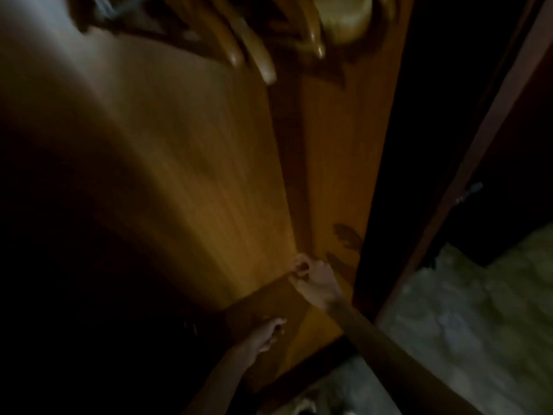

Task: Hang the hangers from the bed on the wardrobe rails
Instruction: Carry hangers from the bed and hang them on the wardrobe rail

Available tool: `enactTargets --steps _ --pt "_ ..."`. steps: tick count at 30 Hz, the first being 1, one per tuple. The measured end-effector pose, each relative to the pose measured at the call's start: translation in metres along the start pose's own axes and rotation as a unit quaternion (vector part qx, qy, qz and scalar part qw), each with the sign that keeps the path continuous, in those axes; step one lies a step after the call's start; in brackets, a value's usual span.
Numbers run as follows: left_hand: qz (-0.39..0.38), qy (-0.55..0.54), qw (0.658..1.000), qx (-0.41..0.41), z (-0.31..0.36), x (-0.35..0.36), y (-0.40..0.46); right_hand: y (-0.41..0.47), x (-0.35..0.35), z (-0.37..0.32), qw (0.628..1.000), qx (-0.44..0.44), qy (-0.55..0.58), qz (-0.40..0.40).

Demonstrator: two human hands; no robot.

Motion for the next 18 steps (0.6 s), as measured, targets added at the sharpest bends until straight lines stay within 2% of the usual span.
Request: enactTargets --steps 6,9,12,18 --pt "-0.102 0.209 0.971 -0.059 -0.088 0.048 0.048 -0.058 0.062 0.189 0.964 0.257 0.006 -0.064" --pt "-0.133 0.297 0.945 -0.042 -0.109 0.06 0.067 -0.116 0.079 0.258 0.929 0.363 0.055 -0.039" --pt "-0.171 0.396 0.902 -0.014 -0.112 0.08 0.079 -0.183 0.097 0.308 0.876 0.471 0.106 0.008" --pt "-0.23 0.541 0.807 0.063 -0.11 0.143 0.1 -0.322 0.161 0.364 0.735 0.628 0.229 0.117"
Point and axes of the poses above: each hand's wrist, its own y-axis towards the middle knuckle, its own x-axis out of the palm, z = x × y, the point moved 8 cm from there along y, towards the middle knuckle, and after that the axes turned 1 degree about x, right-handed, at the moved point
